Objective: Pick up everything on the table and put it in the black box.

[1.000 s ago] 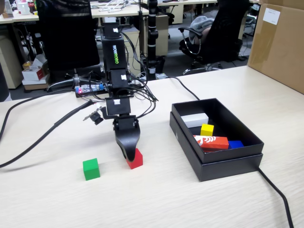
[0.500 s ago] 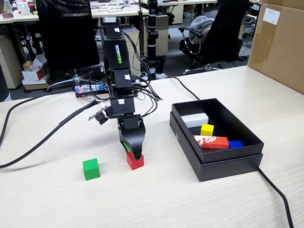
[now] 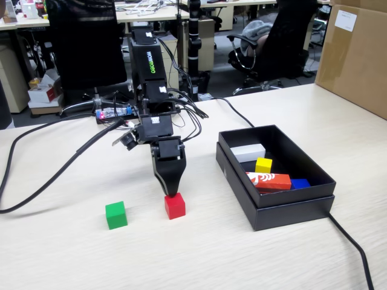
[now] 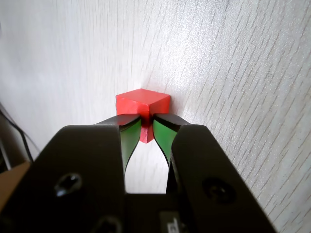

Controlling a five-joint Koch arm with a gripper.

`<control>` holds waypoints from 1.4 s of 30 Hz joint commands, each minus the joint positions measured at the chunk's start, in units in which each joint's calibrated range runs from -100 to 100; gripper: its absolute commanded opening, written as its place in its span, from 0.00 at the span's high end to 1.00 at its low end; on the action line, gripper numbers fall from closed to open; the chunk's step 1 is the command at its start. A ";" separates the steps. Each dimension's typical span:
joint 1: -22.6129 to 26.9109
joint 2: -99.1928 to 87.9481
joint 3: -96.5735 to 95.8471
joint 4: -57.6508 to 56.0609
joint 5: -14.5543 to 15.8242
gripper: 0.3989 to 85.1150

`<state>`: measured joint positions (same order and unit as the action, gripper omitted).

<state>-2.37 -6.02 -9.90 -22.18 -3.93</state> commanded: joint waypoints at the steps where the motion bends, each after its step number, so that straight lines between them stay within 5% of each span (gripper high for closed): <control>1: 0.34 -0.23 -0.79 -3.17 -0.44 0.96; 3: 0.34 -0.35 -0.16 -3.17 -0.49 0.83; 4: 0.39 -0.92 -0.34 -3.26 -0.63 0.62; 7: 0.34 -2.99 0.02 -3.43 -0.68 0.50; 35: 0.24 8.26 9.36 -2.05 -0.10 0.51; 37: 0.29 8.14 9.81 -4.64 -0.10 0.58; 40: 0.20 6.88 8.27 -5.16 -0.34 0.82; 42: 0.10 6.31 7.55 -5.16 -0.54 0.84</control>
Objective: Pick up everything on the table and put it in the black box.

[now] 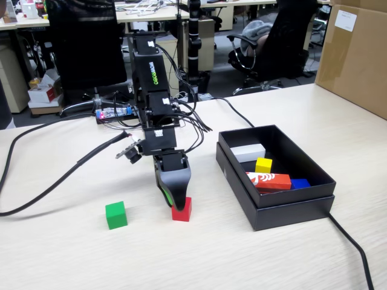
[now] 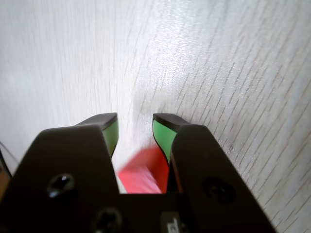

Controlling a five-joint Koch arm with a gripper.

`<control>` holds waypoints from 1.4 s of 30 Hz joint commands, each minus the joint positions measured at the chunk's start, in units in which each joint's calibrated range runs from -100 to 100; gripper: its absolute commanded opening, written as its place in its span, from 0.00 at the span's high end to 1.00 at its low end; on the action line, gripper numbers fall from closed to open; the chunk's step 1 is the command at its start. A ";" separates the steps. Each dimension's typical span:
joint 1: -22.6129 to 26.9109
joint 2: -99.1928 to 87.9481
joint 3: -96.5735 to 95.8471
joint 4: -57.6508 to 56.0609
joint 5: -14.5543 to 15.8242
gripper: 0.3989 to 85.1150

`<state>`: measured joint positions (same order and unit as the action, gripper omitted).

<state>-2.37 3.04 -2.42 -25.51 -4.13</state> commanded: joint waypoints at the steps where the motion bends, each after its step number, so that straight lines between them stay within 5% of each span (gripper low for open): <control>1: 0.10 -2.76 -0.03 -2.00 -0.44 0.84; 9: 0.10 -5.39 -1.84 -3.21 -0.49 0.83; 14: 0.24 -14.92 -6.19 -3.21 -0.44 0.51; 25: 2.69 -40.74 -10.82 -5.46 1.51 0.51; 42: 5.42 -40.85 -24.33 -5.80 2.69 0.51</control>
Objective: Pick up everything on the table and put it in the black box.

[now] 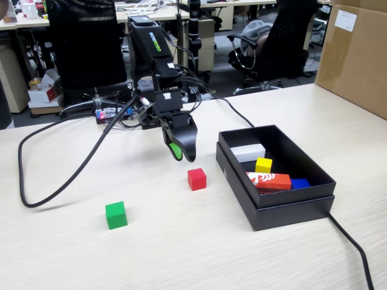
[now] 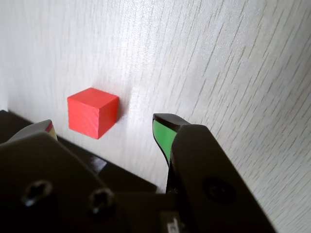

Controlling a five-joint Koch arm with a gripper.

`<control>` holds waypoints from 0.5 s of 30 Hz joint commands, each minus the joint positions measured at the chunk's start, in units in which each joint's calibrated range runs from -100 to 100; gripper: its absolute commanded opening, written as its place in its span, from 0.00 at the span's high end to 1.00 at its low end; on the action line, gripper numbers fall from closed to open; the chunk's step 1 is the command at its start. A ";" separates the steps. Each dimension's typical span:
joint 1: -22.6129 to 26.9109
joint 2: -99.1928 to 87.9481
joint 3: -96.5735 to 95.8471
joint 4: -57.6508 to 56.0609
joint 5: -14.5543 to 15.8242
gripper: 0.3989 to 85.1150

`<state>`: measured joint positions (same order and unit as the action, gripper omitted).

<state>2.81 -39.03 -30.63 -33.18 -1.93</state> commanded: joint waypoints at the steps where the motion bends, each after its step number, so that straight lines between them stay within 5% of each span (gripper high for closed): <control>1: 0.39 2.25 4.97 1.95 0.49 0.51; 15: 0.83 15.45 10.50 7.65 0.88 0.51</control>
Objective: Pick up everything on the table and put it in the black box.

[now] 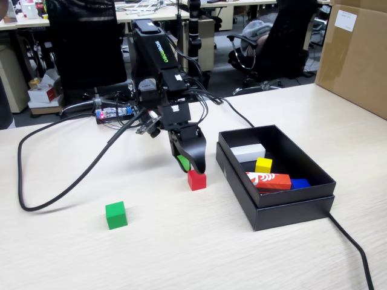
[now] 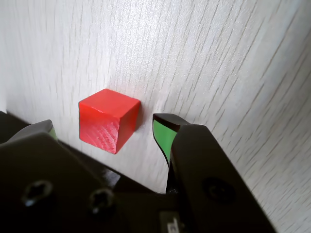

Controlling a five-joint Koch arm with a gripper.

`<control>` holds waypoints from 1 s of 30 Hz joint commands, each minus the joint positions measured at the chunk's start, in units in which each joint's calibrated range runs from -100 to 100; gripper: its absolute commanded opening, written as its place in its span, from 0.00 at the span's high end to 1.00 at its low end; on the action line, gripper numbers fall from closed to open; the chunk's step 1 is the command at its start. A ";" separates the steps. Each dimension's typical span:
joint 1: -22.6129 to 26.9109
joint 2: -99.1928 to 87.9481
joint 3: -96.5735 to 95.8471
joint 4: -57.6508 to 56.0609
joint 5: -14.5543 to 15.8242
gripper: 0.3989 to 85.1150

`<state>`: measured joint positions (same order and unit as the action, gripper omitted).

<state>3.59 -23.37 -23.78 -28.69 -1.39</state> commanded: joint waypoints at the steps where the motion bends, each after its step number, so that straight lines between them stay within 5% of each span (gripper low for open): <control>1: 0.10 0.02 3.65 3.16 0.39 0.51; 10: 0.00 4.15 3.83 3.16 0.34 0.52; 24: -0.29 3.11 3.11 2.73 0.83 0.98; 30: -0.34 -12.84 4.65 -7.30 1.51 0.98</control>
<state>3.30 -29.58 -22.59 -32.71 -0.17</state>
